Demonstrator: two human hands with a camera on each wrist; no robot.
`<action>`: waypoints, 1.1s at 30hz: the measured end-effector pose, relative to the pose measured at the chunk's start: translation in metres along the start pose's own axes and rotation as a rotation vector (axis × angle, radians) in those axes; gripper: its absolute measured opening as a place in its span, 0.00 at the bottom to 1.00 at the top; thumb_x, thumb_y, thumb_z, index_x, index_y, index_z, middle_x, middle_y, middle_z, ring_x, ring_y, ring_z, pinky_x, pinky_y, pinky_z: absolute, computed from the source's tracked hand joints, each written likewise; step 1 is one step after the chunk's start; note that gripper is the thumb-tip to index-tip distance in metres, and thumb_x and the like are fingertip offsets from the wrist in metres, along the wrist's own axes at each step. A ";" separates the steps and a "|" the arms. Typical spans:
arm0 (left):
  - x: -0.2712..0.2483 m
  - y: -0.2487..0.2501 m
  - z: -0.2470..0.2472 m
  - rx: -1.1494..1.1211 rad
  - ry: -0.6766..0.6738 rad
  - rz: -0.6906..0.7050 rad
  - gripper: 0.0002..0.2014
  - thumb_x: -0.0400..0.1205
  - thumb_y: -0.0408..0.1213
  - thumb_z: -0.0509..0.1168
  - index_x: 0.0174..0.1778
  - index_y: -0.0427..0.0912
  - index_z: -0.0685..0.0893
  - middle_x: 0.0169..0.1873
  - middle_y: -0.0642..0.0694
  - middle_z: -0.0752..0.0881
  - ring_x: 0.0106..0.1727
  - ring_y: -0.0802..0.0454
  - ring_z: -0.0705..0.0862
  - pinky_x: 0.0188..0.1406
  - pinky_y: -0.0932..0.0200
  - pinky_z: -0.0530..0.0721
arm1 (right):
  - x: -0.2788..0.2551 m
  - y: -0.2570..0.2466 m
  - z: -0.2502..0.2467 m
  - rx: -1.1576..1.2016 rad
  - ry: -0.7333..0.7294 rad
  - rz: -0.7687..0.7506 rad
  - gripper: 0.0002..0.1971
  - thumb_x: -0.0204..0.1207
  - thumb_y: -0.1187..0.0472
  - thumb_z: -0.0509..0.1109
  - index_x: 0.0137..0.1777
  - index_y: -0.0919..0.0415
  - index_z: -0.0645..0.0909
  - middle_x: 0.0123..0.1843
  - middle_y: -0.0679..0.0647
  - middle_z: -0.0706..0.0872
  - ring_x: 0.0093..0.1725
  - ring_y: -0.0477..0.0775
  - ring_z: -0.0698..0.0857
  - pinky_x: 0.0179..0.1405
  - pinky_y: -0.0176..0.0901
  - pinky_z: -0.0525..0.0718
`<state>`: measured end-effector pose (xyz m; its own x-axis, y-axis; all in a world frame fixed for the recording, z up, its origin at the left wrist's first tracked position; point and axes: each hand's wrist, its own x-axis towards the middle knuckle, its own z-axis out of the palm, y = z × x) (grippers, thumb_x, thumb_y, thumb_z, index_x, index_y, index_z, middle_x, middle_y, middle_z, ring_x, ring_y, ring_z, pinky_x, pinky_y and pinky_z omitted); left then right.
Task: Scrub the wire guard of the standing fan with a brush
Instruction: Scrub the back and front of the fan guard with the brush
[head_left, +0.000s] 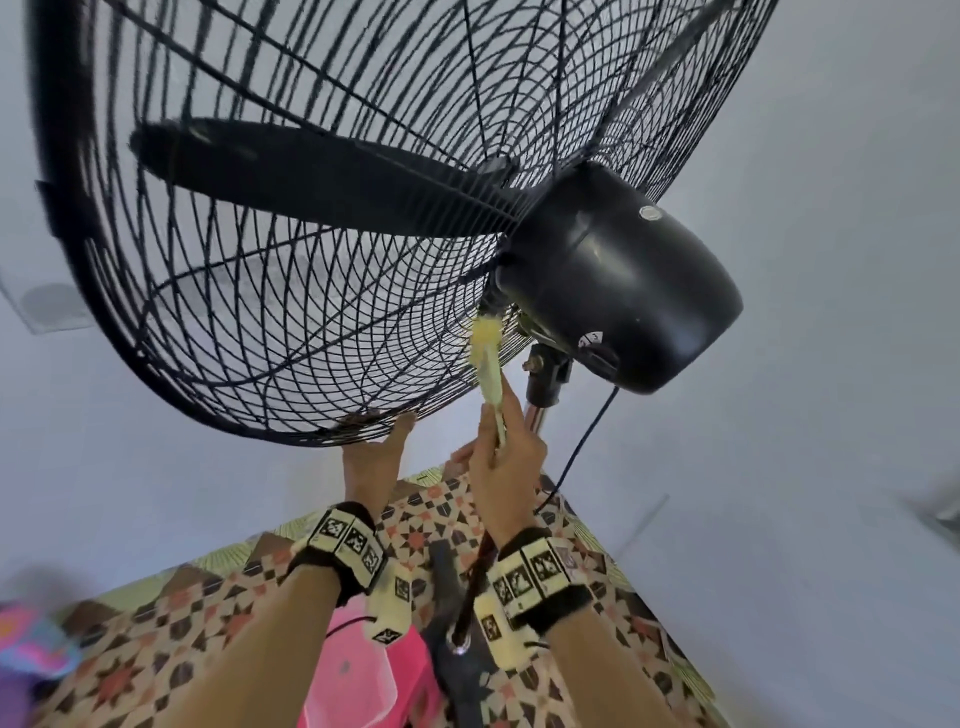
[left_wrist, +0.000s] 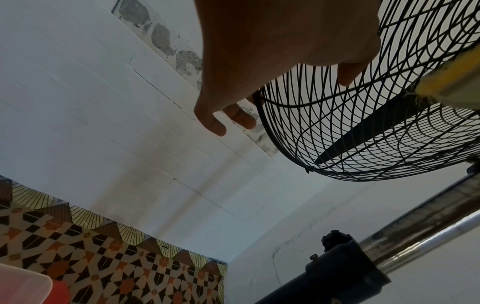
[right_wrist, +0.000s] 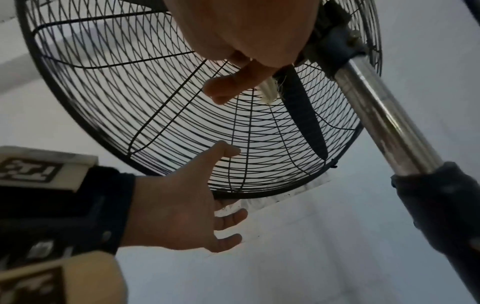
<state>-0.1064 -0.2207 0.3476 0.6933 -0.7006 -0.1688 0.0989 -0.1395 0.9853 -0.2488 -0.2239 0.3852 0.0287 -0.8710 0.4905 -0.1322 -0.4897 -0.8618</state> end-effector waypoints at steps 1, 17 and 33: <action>0.001 0.000 0.002 -0.005 -0.005 -0.007 0.31 0.80 0.48 0.79 0.74 0.44 0.74 0.69 0.46 0.80 0.74 0.45 0.78 0.75 0.55 0.71 | 0.007 0.006 0.001 -0.033 0.064 0.015 0.21 0.92 0.61 0.59 0.82 0.47 0.72 0.38 0.61 0.89 0.27 0.49 0.90 0.30 0.48 0.92; -0.006 0.009 -0.004 -0.004 -0.013 -0.022 0.32 0.78 0.53 0.79 0.73 0.45 0.75 0.63 0.49 0.81 0.72 0.43 0.81 0.70 0.54 0.77 | 0.028 0.003 0.014 -0.018 0.107 0.019 0.21 0.92 0.64 0.58 0.83 0.59 0.71 0.43 0.51 0.88 0.33 0.43 0.92 0.31 0.42 0.92; -0.022 0.023 0.001 -0.285 -0.054 -0.075 0.28 0.84 0.38 0.75 0.77 0.34 0.73 0.67 0.42 0.80 0.60 0.49 0.79 0.23 0.83 0.75 | 0.037 0.008 0.031 -0.091 0.123 0.073 0.15 0.90 0.65 0.57 0.74 0.62 0.72 0.40 0.61 0.85 0.28 0.49 0.91 0.24 0.40 0.89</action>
<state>-0.1200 -0.2090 0.3737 0.6386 -0.7328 -0.2352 0.3503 0.0047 0.9366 -0.2180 -0.2616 0.3923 -0.1054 -0.8900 0.4436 -0.2186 -0.4144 -0.8834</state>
